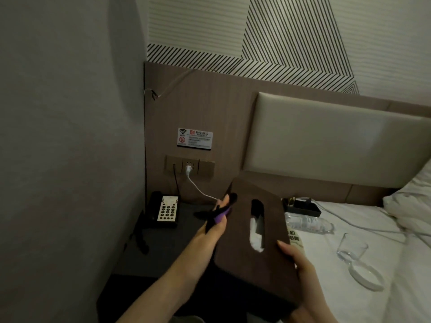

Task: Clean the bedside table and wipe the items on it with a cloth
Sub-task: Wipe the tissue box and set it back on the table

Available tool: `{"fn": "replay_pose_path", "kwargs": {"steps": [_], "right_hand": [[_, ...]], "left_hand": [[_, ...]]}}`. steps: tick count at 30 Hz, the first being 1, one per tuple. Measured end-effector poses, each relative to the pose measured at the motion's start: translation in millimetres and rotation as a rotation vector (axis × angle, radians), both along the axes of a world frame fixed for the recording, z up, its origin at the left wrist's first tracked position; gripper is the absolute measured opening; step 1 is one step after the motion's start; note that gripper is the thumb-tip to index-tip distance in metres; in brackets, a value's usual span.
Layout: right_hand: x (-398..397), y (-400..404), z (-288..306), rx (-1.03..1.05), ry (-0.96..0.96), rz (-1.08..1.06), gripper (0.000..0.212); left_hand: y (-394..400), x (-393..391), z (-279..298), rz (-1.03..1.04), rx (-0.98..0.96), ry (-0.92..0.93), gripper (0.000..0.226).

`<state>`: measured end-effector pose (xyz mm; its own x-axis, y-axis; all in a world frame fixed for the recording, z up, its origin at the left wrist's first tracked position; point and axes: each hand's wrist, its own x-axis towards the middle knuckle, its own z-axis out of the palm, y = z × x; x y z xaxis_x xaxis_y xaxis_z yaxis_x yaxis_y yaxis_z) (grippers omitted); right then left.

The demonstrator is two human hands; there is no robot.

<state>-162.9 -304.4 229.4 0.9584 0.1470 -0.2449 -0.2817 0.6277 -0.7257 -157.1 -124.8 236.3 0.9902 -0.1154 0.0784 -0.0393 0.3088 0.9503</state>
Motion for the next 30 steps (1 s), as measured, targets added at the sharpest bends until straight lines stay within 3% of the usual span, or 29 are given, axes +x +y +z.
{"fn": "replay_pose_path", "kwargs": {"steps": [3,5,8,13,18,24,26,28,30], "right_hand": [[7.3,-8.2,-11.2,0.102,-0.042,-0.073,0.026],[14.0,-13.8,-17.7,0.112,-0.028,-0.114,0.033],[19.1,-15.5,-25.8,0.017,0.039,-0.103,0.027],[32.2,-4.2,-54.1,-0.097,0.222,0.032,0.025],[64.9,22.6,-73.5,-0.262,0.314,0.129,0.03],[115.9,29.8,-100.6,-0.326,0.328,0.267,0.069],[139.8,28.9,-110.4,-0.49,0.272,0.222,0.077],[162.7,24.6,-124.0,-0.812,0.127,0.081,0.083],[182.9,16.2,-135.2,-1.101,-0.02,0.022,0.07]], "left_hand": [[-2.5,-14.5,-22.0,-0.047,-0.051,-0.008,0.047],[-2.6,-18.0,-30.2,-0.062,-0.026,0.019,0.036],[0.3,-10.2,-39.2,-0.06,-0.004,0.261,0.016],[21.3,5.7,-49.5,-0.102,-0.114,0.594,0.041],[48.6,36.0,-66.7,-0.107,-0.059,0.667,0.027],[50.0,82.3,-100.4,0.055,-0.136,0.67,0.025],[44.8,107.3,-111.3,0.113,-0.156,0.683,0.025],[37.8,138.0,-122.0,0.162,-0.153,0.699,0.021],[30.4,169.7,-133.1,0.193,-0.142,0.704,0.02]]}}
